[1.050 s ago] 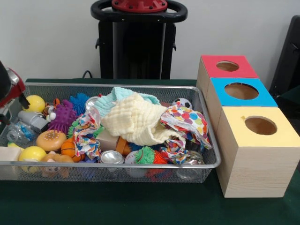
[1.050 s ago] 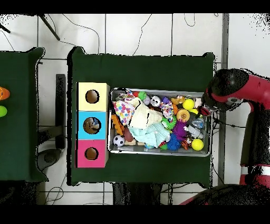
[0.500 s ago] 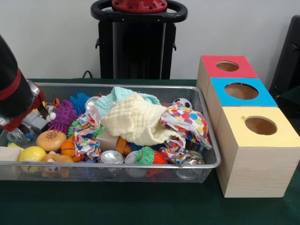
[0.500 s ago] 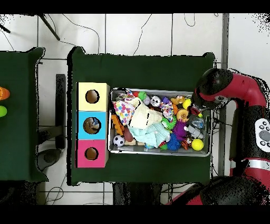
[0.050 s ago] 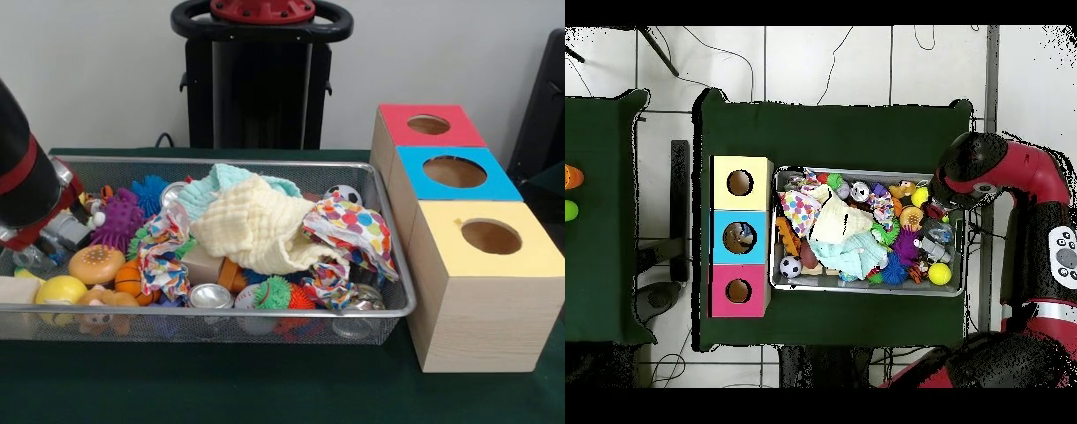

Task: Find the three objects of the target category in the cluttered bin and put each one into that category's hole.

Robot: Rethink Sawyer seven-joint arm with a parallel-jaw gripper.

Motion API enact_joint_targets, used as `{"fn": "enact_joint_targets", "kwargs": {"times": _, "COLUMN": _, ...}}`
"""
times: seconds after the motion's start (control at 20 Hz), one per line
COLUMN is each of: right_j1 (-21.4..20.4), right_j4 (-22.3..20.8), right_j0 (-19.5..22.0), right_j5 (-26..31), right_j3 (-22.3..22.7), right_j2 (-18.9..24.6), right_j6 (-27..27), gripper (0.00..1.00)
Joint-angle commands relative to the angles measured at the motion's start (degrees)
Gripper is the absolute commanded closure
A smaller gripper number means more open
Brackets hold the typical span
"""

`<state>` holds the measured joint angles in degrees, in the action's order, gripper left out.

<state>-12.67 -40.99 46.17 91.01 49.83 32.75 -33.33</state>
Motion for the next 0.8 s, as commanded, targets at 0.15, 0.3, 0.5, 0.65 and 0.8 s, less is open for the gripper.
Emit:
{"fn": "enact_joint_targets", "kwargs": {"times": 0.15, "right_j1": 5.3, "right_j4": -3.5, "right_j0": -0.2, "right_j5": -1.3, "right_j3": -4.6, "right_j2": 0.0, "right_j6": 14.5, "gripper": 0.00}}
{"fn": "enact_joint_targets", "kwargs": {"times": 0.3, "right_j1": 5.4, "right_j4": -3.5, "right_j0": -0.8, "right_j5": -1.5, "right_j3": -5.2, "right_j2": 0.0, "right_j6": 14.6, "gripper": 0.00}}
{"fn": "enact_joint_targets", "kwargs": {"times": 0.5, "right_j1": 5.6, "right_j4": -3.4, "right_j0": -1.2, "right_j5": -2.0, "right_j3": -5.3, "right_j2": -0.1, "right_j6": 14.8, "gripper": 0.00}}
{"fn": "enact_joint_targets", "kwargs": {"times": 0.65, "right_j1": 5.6, "right_j4": -3.2, "right_j0": -0.5, "right_j5": -2.5, "right_j3": -4.9, "right_j2": -0.3, "right_j6": 15.3, "gripper": 0.00}}
{"fn": "enact_joint_targets", "kwargs": {"times": 0.8, "right_j1": 5.2, "right_j4": -2.9, "right_j0": -0.4, "right_j5": -3.7, "right_j3": -3.9, "right_j2": -0.4, "right_j6": 14.7, "gripper": 0.00}}
